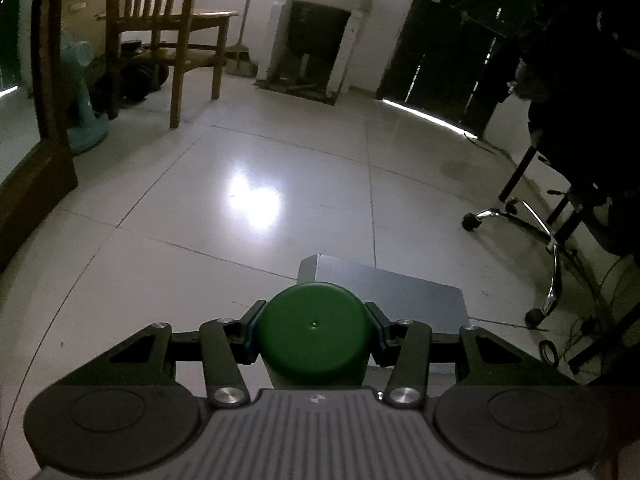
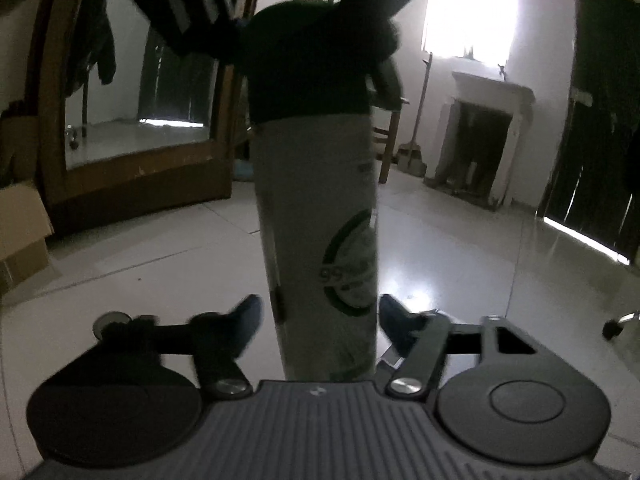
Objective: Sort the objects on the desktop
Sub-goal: 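Lift the spray can with the left tool while the right tool closes on its body, then open the left tool while the right tool carries the spray can into the box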
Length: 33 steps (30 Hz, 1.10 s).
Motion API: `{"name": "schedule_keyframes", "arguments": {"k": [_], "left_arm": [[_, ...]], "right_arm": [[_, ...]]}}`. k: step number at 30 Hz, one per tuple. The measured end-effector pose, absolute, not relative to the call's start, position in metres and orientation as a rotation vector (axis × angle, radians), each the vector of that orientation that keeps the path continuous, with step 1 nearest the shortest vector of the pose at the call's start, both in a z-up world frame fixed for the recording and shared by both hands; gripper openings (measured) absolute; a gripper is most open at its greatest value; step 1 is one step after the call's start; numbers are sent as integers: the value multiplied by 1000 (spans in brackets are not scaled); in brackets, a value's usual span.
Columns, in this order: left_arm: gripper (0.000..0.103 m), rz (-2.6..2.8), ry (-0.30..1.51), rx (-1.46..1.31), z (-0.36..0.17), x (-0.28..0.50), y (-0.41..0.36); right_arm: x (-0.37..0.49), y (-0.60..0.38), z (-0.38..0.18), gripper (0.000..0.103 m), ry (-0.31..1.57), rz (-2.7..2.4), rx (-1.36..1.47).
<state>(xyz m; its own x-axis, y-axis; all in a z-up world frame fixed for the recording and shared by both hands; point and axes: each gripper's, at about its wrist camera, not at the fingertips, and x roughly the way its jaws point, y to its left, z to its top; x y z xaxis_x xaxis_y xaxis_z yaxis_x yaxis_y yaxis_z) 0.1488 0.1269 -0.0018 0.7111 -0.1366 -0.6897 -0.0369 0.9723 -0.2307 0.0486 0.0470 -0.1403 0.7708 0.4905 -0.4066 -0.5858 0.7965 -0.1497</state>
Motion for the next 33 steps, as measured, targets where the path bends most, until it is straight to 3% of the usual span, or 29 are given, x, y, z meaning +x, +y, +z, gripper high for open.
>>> {"name": "schedule_keyframes", "arguments": {"k": [7, 15, 18, 22, 33], "left_arm": [[45, -109, 818, -285, -17, 152, 111], [48, -210, 893, -322, -58, 168, 68], [50, -215, 891, -259, -69, 171, 52], [63, -204, 882, -190, -76, 171, 42], [69, -114, 876, 122, -105, 163, 23]], "right_arm": [[43, 31, -155, 55, 341, 581, -340], [41, -30, -175, 55, 461, 585, -478], [43, -49, -187, 55, 507, 580, -570], [48, -70, -206, 55, 582, 574, -662], [72, -98, -249, 54, 695, 545, -858]]}}
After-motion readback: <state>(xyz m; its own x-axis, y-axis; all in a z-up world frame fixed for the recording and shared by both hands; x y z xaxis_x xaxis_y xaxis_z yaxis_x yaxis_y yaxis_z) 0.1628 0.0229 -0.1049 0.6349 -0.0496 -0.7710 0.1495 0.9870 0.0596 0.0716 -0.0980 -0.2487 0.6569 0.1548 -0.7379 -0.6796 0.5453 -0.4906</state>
